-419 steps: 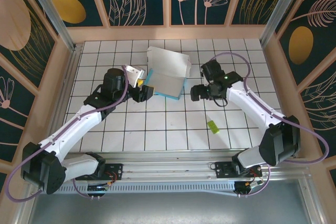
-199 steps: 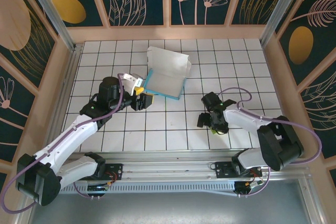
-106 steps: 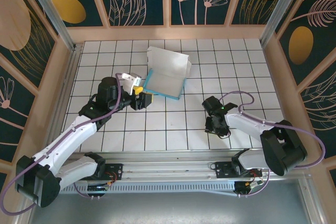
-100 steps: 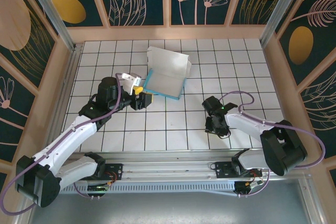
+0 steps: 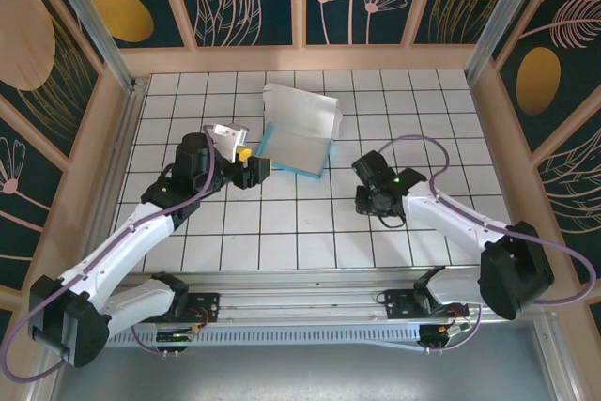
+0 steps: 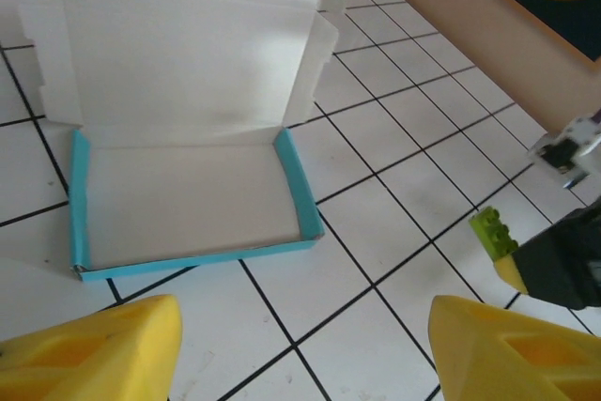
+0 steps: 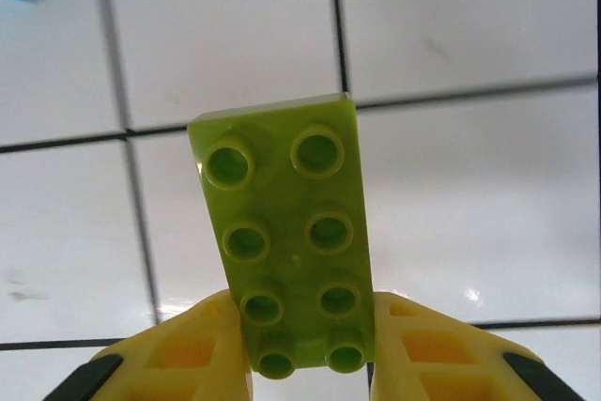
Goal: Fold the paper box
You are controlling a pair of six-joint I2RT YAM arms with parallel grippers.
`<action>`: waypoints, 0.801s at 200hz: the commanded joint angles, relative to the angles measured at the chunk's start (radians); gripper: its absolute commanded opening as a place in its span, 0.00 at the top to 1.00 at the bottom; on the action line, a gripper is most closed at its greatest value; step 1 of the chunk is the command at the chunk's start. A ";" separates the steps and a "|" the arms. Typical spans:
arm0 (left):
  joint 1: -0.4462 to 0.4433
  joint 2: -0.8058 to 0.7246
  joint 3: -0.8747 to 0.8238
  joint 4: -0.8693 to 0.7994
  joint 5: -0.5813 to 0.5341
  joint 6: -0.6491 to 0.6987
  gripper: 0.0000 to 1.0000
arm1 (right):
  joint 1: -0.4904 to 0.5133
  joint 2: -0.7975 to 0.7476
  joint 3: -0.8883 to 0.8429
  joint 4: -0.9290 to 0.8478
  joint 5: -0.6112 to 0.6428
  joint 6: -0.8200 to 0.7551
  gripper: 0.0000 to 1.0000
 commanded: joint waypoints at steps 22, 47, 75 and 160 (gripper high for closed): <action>0.004 -0.007 0.071 -0.078 -0.194 -0.140 0.27 | 0.096 0.118 0.254 -0.034 0.100 -0.195 0.75; 0.004 -0.028 0.061 -0.083 -0.275 -0.180 0.26 | 0.115 0.248 0.415 0.010 0.073 -0.359 0.75; 0.006 -0.044 0.060 -0.101 -0.346 -0.197 0.23 | 0.111 0.411 0.597 0.035 0.035 -0.532 0.75; 0.006 -0.136 0.036 -0.131 -0.289 -0.142 0.01 | -0.002 0.871 1.077 -0.087 -0.043 -0.803 0.74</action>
